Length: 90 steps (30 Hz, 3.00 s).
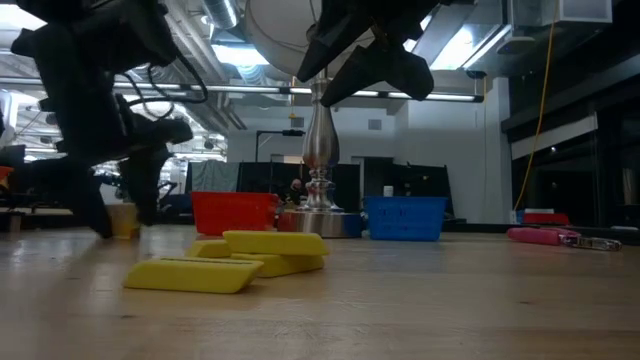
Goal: Pick & Place School Supplies
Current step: Put the yellow crayon box into the orange basket
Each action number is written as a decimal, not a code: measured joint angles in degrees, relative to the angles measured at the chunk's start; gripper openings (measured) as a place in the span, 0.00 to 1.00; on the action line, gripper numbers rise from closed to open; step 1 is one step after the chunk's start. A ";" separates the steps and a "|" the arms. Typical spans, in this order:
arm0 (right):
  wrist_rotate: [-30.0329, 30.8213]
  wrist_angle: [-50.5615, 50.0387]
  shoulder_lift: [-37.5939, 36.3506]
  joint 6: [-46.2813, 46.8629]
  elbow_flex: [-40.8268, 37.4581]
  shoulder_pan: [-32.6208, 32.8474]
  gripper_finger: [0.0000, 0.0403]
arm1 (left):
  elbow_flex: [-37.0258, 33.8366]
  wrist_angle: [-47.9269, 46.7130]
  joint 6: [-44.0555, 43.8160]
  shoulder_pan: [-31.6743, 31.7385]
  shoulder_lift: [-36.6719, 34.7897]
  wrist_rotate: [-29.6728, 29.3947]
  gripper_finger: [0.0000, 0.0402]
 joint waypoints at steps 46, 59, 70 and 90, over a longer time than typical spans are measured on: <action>0.17 -0.02 0.00 0.03 0.00 0.00 0.45 | 0.07 -3.17 -24.01 -2.58 -0.18 -3.22 0.60; 0.17 -0.02 0.00 -0.06 0.00 -0.02 0.45 | 0.08 -4.04 -21.60 -2.58 -0.18 -1.76 0.26; 0.17 0.23 0.00 0.23 0.00 -0.02 0.45 | 1.44 1.37 -5.58 -2.58 -0.84 5.50 0.07; 1.68 0.35 0.00 0.77 0.00 -0.17 0.45 | 5.38 -0.74 13.79 -14.87 -18.21 21.77 0.07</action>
